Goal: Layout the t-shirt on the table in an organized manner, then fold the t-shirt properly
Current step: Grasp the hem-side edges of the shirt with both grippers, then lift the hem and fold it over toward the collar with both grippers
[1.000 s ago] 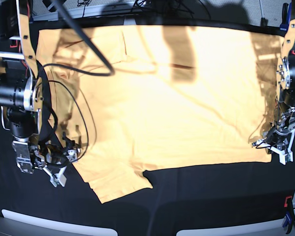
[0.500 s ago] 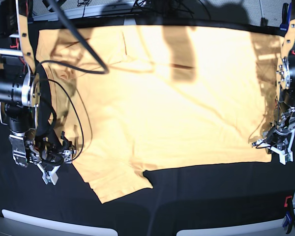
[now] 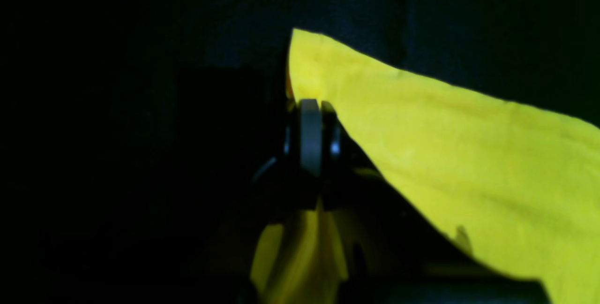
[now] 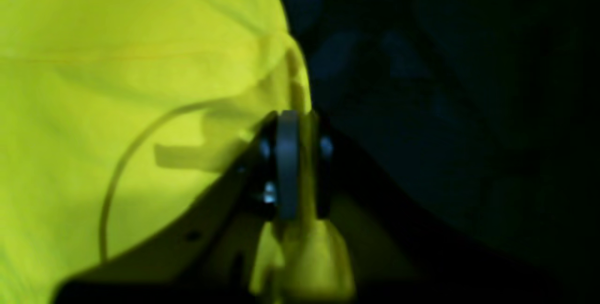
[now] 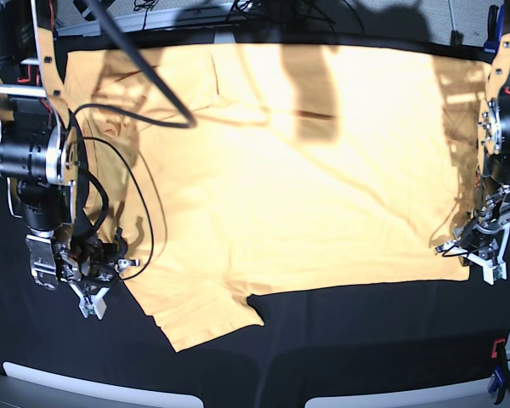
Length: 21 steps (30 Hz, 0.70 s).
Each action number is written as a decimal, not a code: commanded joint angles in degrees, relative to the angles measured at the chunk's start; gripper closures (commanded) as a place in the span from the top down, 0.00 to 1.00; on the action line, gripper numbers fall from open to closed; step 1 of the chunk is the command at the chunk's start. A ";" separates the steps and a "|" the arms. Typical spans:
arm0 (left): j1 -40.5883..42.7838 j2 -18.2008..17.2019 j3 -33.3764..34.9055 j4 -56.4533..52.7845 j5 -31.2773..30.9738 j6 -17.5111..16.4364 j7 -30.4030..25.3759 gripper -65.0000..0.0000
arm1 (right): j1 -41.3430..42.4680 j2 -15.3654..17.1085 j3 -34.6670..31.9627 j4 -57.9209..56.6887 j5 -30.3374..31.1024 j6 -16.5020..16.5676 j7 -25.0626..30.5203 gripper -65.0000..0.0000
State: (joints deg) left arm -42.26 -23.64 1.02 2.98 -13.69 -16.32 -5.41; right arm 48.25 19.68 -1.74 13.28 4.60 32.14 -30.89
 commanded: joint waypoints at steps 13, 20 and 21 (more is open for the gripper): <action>5.57 -0.79 -0.22 12.02 -3.45 -0.44 4.96 0.00 | -3.65 0.57 0.15 13.42 0.13 7.28 1.99 0.00; 19.21 -1.79 -0.76 36.50 -6.54 4.70 8.98 0.00 | -14.08 3.02 0.17 29.51 4.02 6.88 -1.11 0.00; 20.61 -1.90 -1.46 39.30 -6.49 5.49 9.77 0.00 | -15.50 3.74 0.20 31.74 5.14 6.84 -1.70 0.00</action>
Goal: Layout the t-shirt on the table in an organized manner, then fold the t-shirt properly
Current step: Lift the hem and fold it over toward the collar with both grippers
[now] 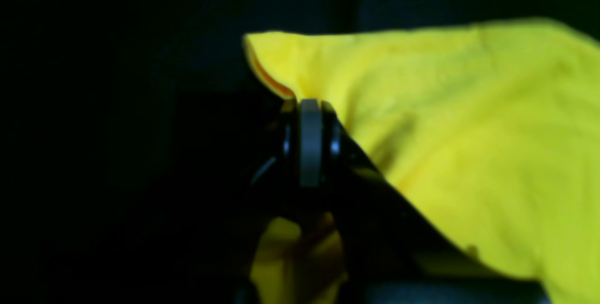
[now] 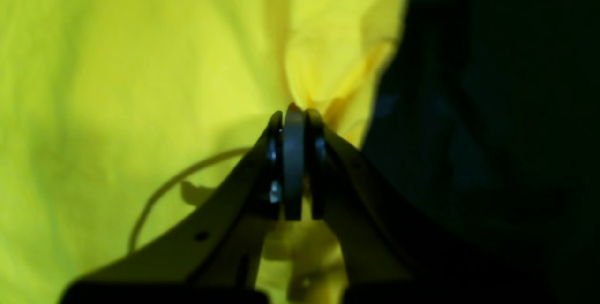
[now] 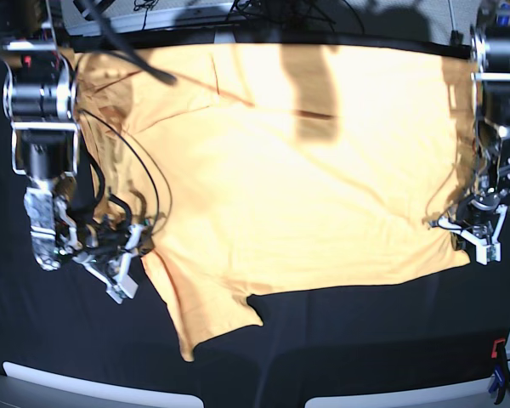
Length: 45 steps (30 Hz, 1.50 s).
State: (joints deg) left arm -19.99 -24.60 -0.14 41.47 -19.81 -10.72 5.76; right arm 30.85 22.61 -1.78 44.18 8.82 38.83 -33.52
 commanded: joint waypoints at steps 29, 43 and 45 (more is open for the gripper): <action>5.75 -9.11 -10.43 15.76 -7.93 -5.99 17.40 0.00 | -26.62 11.39 21.05 34.53 11.06 -1.03 -6.95 0.00; 27.19 -12.11 -15.80 40.28 -7.93 -6.64 16.85 0.00 | -43.41 11.37 35.10 46.45 16.20 0.20 -8.00 0.00; 27.80 -12.11 -16.39 41.53 -7.93 -6.67 16.70 0.00 | -43.74 11.37 35.63 46.45 18.40 0.22 -7.96 0.00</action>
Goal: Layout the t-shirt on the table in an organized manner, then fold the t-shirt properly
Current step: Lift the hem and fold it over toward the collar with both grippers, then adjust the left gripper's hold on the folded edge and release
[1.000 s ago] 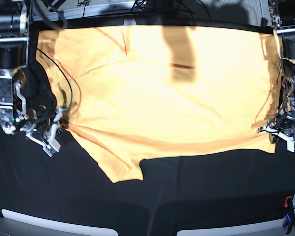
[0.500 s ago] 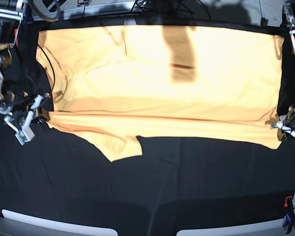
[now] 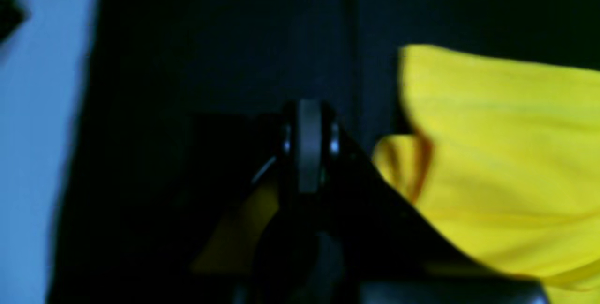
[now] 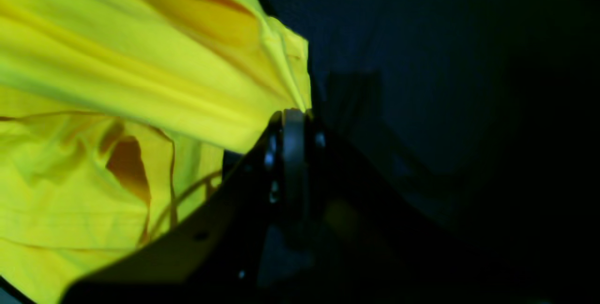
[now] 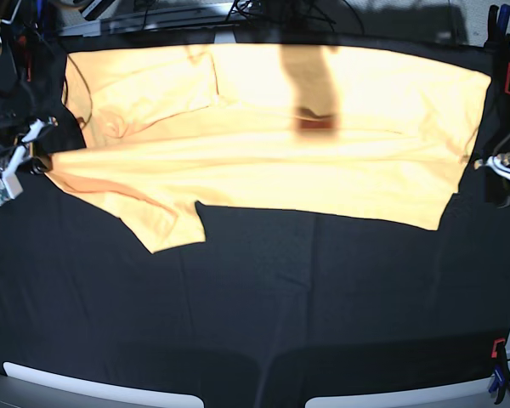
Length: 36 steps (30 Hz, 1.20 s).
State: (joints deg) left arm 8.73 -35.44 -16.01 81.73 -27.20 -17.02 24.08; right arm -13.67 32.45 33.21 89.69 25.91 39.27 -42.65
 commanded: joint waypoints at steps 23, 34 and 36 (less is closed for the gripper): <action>-4.94 6.03 0.42 -6.91 -2.03 -14.82 3.80 0.37 | 0.96 1.53 0.52 0.94 3.28 -0.24 1.16 0.00; -5.07 5.18 4.92 -7.52 -5.90 -19.45 4.42 0.17 | 1.16 1.53 0.52 0.94 3.26 -0.24 0.81 0.00; -5.09 4.24 4.81 -7.52 -5.90 -19.45 3.69 0.04 | 1.16 1.53 0.52 0.94 3.26 -0.24 0.76 0.00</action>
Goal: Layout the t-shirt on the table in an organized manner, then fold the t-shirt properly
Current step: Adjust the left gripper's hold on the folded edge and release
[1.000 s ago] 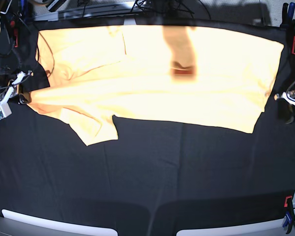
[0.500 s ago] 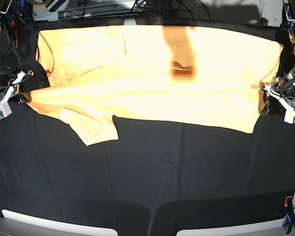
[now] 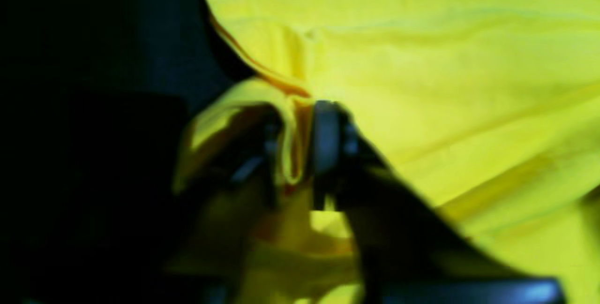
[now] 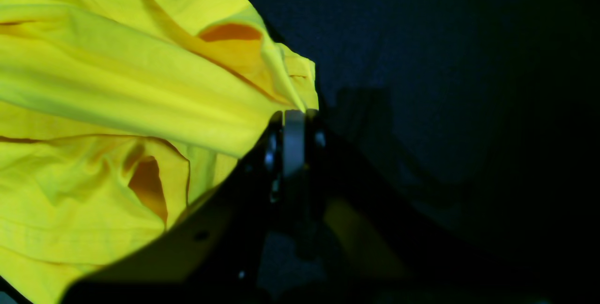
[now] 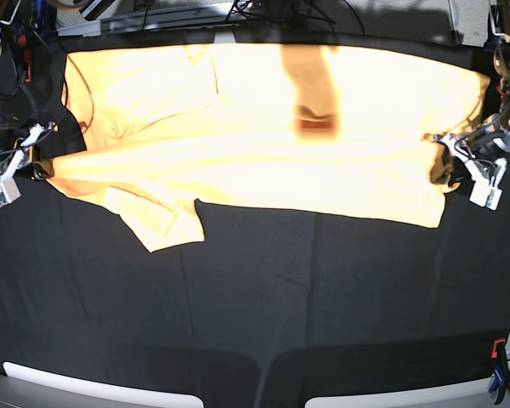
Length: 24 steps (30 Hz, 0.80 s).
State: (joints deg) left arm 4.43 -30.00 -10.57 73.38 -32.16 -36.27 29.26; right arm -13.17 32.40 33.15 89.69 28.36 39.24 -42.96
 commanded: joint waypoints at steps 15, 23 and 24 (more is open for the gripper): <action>-0.79 -4.13 -0.61 0.83 2.69 2.38 -10.12 0.37 | 0.66 1.55 0.59 0.94 0.83 -0.24 0.39 0.00; -0.90 -1.03 -0.61 0.83 2.78 2.12 -9.14 0.37 | 0.66 1.55 0.59 0.94 0.81 -0.24 0.11 0.00; -0.79 -0.48 -0.61 0.83 2.78 1.90 -9.20 0.37 | 0.66 1.55 0.59 0.94 0.81 -0.22 -0.04 0.00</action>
State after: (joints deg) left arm 4.32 -29.26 -10.81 73.38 -28.47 -34.02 21.50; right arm -13.17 32.40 33.15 89.69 28.40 39.22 -44.03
